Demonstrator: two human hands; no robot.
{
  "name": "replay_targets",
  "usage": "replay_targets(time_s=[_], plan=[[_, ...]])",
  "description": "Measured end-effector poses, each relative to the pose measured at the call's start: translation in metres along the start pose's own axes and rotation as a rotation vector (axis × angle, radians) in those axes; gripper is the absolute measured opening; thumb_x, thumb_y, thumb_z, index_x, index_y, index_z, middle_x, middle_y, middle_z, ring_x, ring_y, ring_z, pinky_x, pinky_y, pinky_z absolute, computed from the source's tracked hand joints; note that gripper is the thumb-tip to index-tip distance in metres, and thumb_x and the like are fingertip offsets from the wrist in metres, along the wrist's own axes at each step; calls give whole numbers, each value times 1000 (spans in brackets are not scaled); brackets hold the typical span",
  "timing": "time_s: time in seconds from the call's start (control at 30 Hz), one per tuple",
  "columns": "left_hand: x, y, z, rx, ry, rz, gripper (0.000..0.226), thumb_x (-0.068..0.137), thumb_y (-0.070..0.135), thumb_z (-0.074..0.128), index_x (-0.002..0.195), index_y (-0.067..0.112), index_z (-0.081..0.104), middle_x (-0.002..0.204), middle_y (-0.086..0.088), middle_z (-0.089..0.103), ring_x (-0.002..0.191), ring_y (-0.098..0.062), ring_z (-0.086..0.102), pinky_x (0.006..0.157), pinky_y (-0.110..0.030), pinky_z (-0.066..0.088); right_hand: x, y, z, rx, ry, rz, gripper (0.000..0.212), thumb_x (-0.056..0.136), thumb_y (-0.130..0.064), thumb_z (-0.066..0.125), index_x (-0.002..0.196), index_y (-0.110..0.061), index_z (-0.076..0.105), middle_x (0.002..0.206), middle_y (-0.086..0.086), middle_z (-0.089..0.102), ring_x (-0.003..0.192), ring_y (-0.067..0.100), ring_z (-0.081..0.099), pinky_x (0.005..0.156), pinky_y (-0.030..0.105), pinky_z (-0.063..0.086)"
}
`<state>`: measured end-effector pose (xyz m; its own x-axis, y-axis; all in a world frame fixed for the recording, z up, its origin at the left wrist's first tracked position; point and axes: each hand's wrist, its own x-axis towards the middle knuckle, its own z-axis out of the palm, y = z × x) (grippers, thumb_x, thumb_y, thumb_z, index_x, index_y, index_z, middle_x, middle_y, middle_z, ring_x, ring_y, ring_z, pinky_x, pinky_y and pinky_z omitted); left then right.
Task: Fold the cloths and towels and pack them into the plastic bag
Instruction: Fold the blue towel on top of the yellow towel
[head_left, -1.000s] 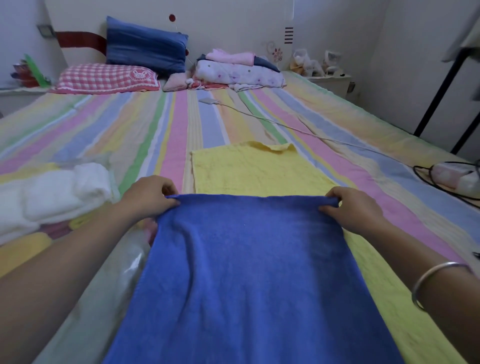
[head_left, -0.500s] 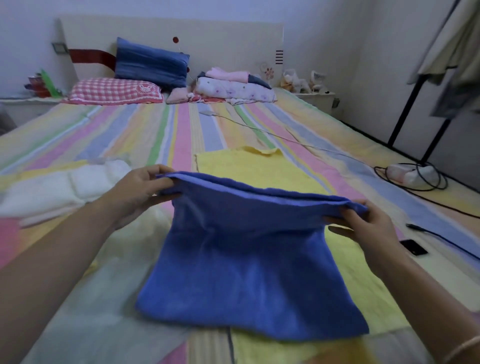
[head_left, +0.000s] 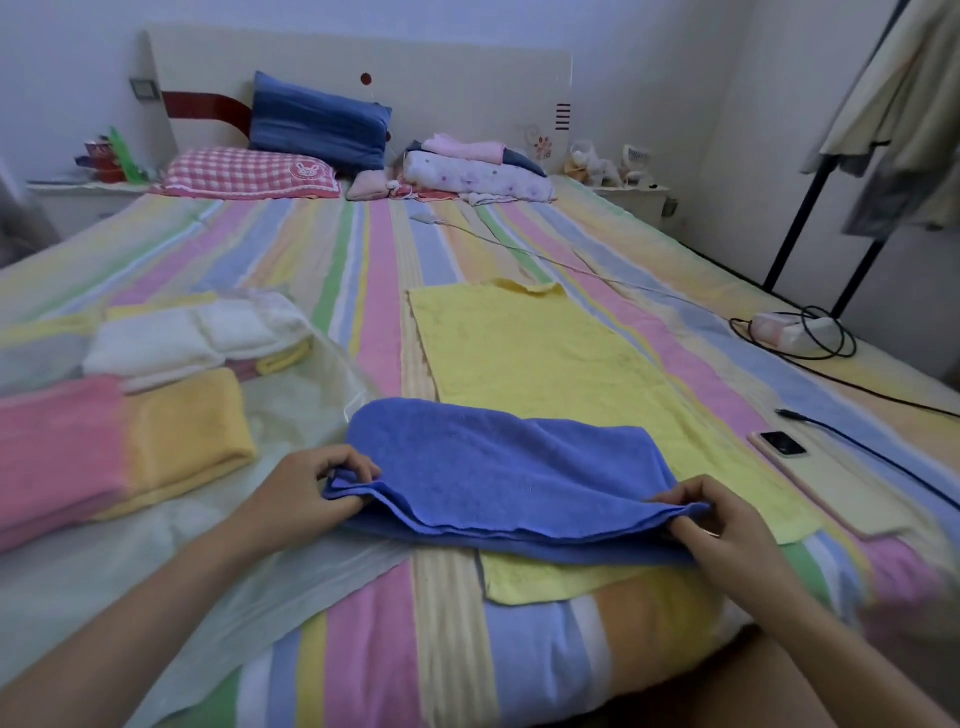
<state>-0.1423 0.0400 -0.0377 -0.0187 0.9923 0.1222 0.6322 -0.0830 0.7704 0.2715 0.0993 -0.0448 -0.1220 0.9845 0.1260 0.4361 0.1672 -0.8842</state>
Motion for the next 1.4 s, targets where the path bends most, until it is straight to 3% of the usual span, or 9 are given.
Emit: replay_targets(time_s=[0.1,0.2,0.33,0.43,0.53,0.67,0.9,1.1,1.4], plan=[[-1,-4,-1,105,-30,4,25,61,14,56,79,31,62,102,15,70,105,5,62,89,-14,47,0,-1,-3,-81,-15,2,35,81,12,48,81,-18,66,90,-11,73,80,4,65,66,19,49],[-2,-6,-3,67,-54,-27,31,60,9,46,73,31,65,106,13,69,108,4,60,86,-9,45,5,-5,-4,-91,-79,38,43,85,10,39,78,-18,71,87,-9,73,76,6,63,68,27,44],[24,-12,-4,-122,261,-212,27,81,-6,52,75,16,66,100,4,71,98,-11,65,89,-29,48,36,2,-1,9,126,160,20,93,-14,48,92,-26,63,92,-8,72,87,17,65,79,42,51],[53,-15,-5,-170,351,-417,8,91,8,58,89,8,65,82,-6,69,70,-22,63,69,-33,50,68,1,2,124,146,352,16,92,-18,56,108,-22,57,100,1,66,86,25,67,84,48,54],[72,-12,-5,-222,269,-535,32,90,26,66,76,0,56,53,-6,50,45,-20,42,49,-27,37,95,-6,2,264,136,563,20,95,-12,52,113,-5,54,95,10,63,81,26,64,75,40,53],[88,-1,-8,-158,224,-595,46,84,36,73,64,12,40,58,-8,35,42,-19,31,44,-25,31,112,-13,-1,172,30,612,24,98,-24,55,104,-1,53,89,14,62,76,27,61,68,37,49],[99,19,-12,-68,40,-822,56,80,60,66,90,5,63,76,-10,62,60,-23,58,52,-26,48,127,-10,6,124,-126,556,33,90,-32,66,117,-19,53,106,3,60,90,18,60,65,31,49],[104,19,-3,-364,50,-776,42,84,44,71,101,6,69,98,-10,73,87,-24,70,64,-30,53,128,-5,14,240,-188,526,23,92,-19,64,114,-24,68,107,9,70,97,28,67,80,40,56],[86,-8,18,-393,262,-526,15,94,18,62,104,10,70,94,-7,72,85,-23,69,70,-29,55,122,11,21,314,62,438,28,94,-13,61,115,-31,66,112,9,64,96,29,65,86,47,55]])
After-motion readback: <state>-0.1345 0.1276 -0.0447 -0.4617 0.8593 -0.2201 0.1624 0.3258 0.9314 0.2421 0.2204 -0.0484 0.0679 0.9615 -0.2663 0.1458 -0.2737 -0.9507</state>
